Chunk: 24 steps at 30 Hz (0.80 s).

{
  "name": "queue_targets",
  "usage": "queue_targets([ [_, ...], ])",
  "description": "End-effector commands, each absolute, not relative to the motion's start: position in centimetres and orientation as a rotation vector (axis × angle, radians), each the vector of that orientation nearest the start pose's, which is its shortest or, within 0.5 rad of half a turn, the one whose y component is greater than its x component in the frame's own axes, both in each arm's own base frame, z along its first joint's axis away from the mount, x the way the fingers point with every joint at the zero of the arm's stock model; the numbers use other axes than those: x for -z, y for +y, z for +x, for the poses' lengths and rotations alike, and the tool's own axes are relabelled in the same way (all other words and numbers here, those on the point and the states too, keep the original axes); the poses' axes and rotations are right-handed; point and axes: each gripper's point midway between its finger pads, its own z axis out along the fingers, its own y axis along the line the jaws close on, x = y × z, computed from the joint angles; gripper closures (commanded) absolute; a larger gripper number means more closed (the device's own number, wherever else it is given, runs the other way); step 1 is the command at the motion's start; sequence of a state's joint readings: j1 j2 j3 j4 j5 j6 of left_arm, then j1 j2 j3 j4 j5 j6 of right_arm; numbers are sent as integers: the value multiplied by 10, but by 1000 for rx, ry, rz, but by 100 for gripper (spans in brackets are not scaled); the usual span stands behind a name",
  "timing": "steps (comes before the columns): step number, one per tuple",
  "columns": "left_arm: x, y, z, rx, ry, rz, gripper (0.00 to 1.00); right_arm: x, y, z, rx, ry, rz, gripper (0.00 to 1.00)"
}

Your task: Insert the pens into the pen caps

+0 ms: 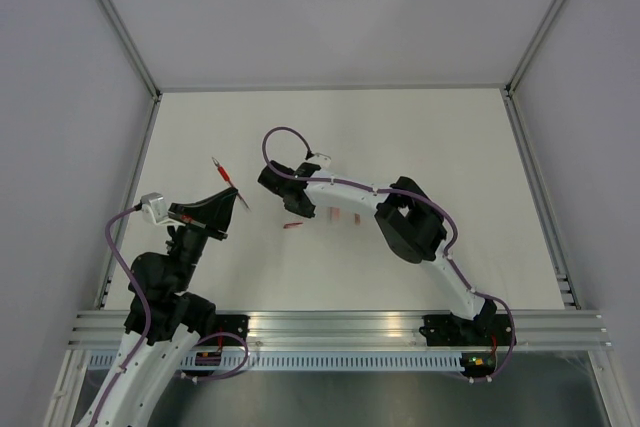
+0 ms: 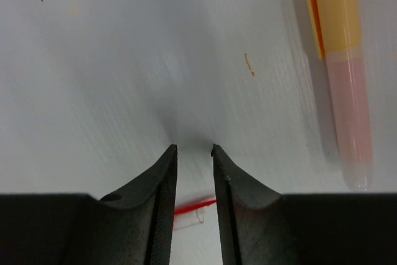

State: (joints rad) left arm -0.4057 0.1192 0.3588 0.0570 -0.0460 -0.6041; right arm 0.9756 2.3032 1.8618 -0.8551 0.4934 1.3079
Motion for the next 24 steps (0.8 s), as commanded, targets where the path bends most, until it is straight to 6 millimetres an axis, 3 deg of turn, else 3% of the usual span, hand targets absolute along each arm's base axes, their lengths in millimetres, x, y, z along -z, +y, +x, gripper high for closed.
queue_targets([
  [1, -307, -103, 205, 830, 1288, -175, 98, -27, 392, 323, -63, 2519, 508, 65],
  [6, -307, -102, 204, 831, 1284, -177, 98, -24, 399, 321, -89, 2540, 451, 66],
  [12, -307, -102, 204, 827, 1284, -178, 98, -32, 408, 323, -144, 2518, 110, 63],
  [15, -307, -102, 204, 828, 1284, -179, 98, -52, 399, 328, -197, 2425, -134, 58],
  [18, -309, -104, 202, 842, 1280, -165, 98, -80, 396, 336, -361, 2308, -433, 55],
  [19, -312, -105, 200, 853, 1274, -163, 98, -93, 394, 337, -456, 2267, -508, 55],
  [21, -322, -108, 193, 881, 1257, -133, 98, -105, 388, 343, -478, 2190, -686, 54],
  [22, -326, -108, 190, 881, 1248, -118, 98, -115, 390, 339, -540, 2123, -788, 53],
  [23, -330, -112, 184, 899, 1243, -84, 98, -118, 398, 324, -599, 2031, -1000, 52],
  [24, -340, -115, 176, 922, 1226, -48, 98, -119, 398, 320, -601, 1988, -1074, 52],
])
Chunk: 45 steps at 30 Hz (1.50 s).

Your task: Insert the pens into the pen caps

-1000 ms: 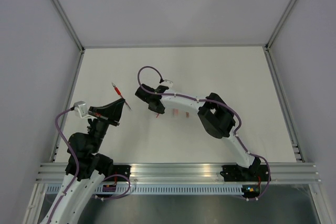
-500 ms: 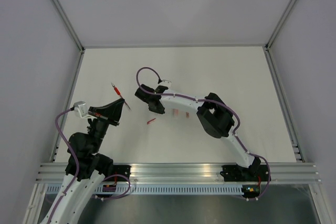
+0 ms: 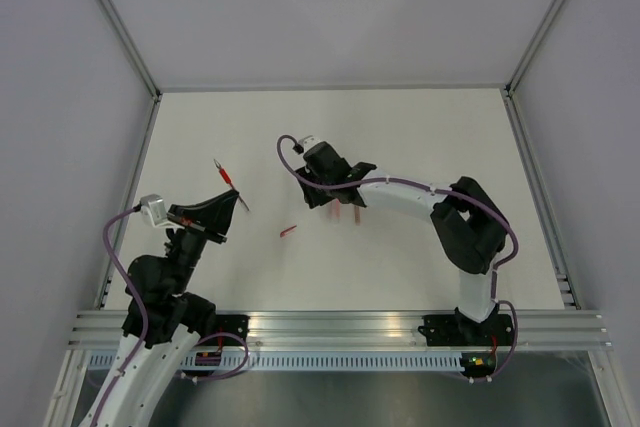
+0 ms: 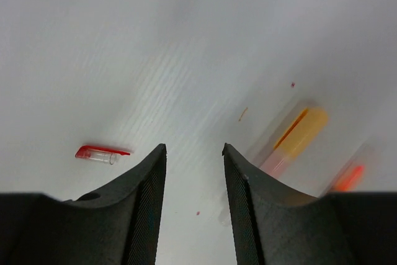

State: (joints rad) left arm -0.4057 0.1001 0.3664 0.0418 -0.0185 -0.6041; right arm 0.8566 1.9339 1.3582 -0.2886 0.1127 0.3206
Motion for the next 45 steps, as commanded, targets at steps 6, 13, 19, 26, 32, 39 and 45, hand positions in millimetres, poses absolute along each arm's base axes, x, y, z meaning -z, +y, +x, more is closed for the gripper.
queue_targets([
  [6, -355, -121, 158, 977, 1194, 14, 98, -112, 411, 298, -667, 1754, -1505, 48],
  [13, -359, -120, 153, 993, 1182, 16, 98, -106, 428, 283, -783, 1624, -1725, 48],
  [19, -366, -116, 146, 992, 1156, 15, 98, -85, 434, 264, -780, 1602, -1847, 47],
  [26, -360, -111, 154, 960, 1164, -23, 98, -63, 437, 258, -758, 1603, -1920, 47],
  [32, -360, -111, 154, 962, 1164, -26, 98, -50, 438, 260, -693, 1617, -1921, 47],
  [39, -356, -112, 157, 964, 1175, -34, 98, -29, 437, 260, -687, 1666, -1925, 48],
  [45, -355, -111, 157, 962, 1174, -38, 98, -15, 433, 261, -666, 1702, -1942, 51],
])
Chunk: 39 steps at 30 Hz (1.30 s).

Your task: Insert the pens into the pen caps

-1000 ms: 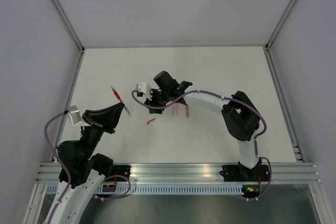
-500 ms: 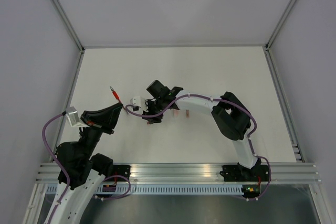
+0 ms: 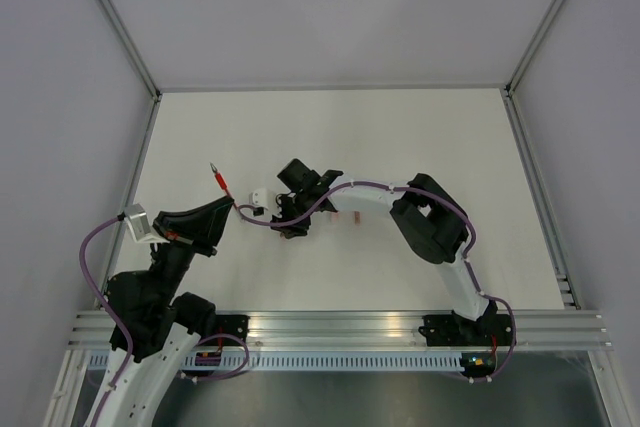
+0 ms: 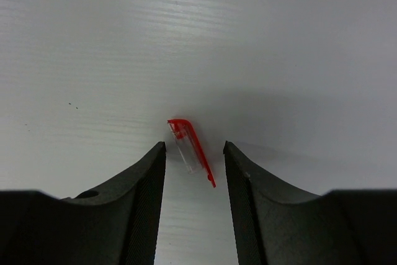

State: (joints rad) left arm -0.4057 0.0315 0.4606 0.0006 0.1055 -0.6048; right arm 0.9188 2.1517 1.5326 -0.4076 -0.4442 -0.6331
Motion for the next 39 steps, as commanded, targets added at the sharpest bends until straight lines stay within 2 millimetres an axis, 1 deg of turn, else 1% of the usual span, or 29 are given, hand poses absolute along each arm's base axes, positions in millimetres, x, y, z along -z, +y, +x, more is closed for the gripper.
queue_targets([
  [1, -355, -111, 157, 962, 1174, -38, 98, -14, 433, 260, -667, 1704, -1943, 51],
  [3, -355, -111, 157, 962, 1174, -38, 98, -11, 431, 259, -667, 1712, -1941, 53],
  [7, -355, -112, 157, 965, 1175, -39, 98, -3, 429, 261, -646, 1749, -1930, 59],
  [9, -354, -112, 157, 966, 1176, -41, 98, 1, 427, 261, -637, 1768, -1925, 64],
  [10, -355, -111, 157, 967, 1171, -43, 98, 2, 427, 262, -632, 1775, -1916, 71],
  [12, -356, -111, 156, 969, 1170, -44, 98, 4, 425, 264, -621, 1789, -1901, 76],
  [13, -355, -111, 156, 968, 1168, -45, 98, 4, 425, 263, -619, 1796, -1895, 82],
  [19, -353, -109, 159, 959, 1172, -60, 98, 5, 417, 273, -545, 1868, -1813, 97],
  [21, -350, -109, 160, 956, 1178, -64, 98, 2, 414, 278, -535, 1890, -1774, 99],
  [22, -349, -109, 162, 954, 1182, -69, 98, 1, 413, 279, -528, 1904, -1755, 100],
  [23, -348, -109, 163, 953, 1185, -70, 98, -5, 411, 281, -537, 1919, -1723, 100],
  [25, -346, -109, 164, 952, 1190, -72, 98, -6, 408, 278, -555, 1935, -1701, 100],
  [29, -345, -109, 165, 950, 1193, -77, 98, -15, 402, 280, -524, 1953, -1654, 100],
  [32, -345, -109, 165, 950, 1193, -77, 98, -17, 400, 283, -501, 1974, -1638, 95],
  [33, -345, -109, 165, 950, 1193, -77, 98, -18, 400, 285, -487, 1986, -1618, 92],
  [37, -344, -109, 166, 949, 1194, -79, 98, -20, 395, 292, -433, 2014, -1577, 89],
  [39, -345, -109, 165, 949, 1191, -78, 98, -17, 394, 292, -422, 2025, -1579, 89],
])
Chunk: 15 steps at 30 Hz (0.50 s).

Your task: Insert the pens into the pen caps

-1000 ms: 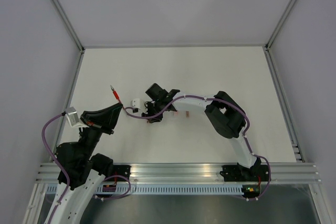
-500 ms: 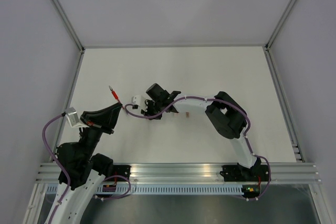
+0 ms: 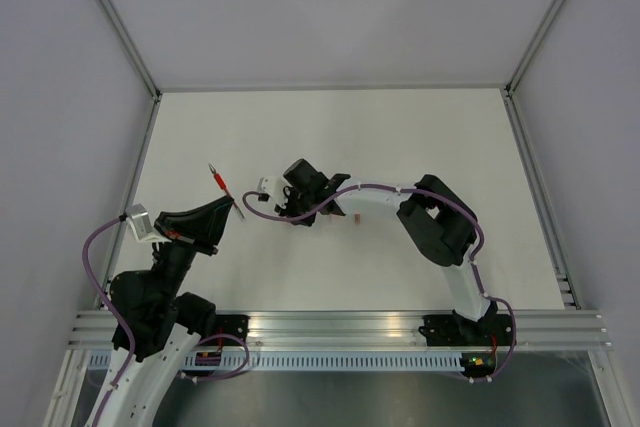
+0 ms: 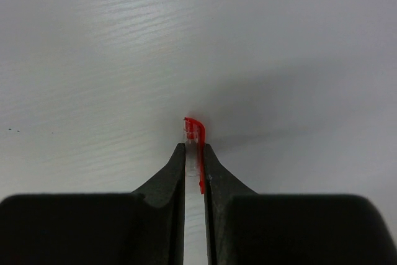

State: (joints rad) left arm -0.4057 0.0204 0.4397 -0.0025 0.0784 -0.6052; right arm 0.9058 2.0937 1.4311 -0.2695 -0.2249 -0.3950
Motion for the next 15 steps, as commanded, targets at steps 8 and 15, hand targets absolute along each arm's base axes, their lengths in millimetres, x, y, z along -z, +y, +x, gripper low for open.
queue_targets([
  [8, -344, -109, 166, 947, 1194, -78, 98, -5, 391, 297, -402, 2093, -1561, 100],
  [15, -342, -110, 168, 944, 1200, -79, 98, -23, 389, 303, -532, 2128, -1459, 100],
])
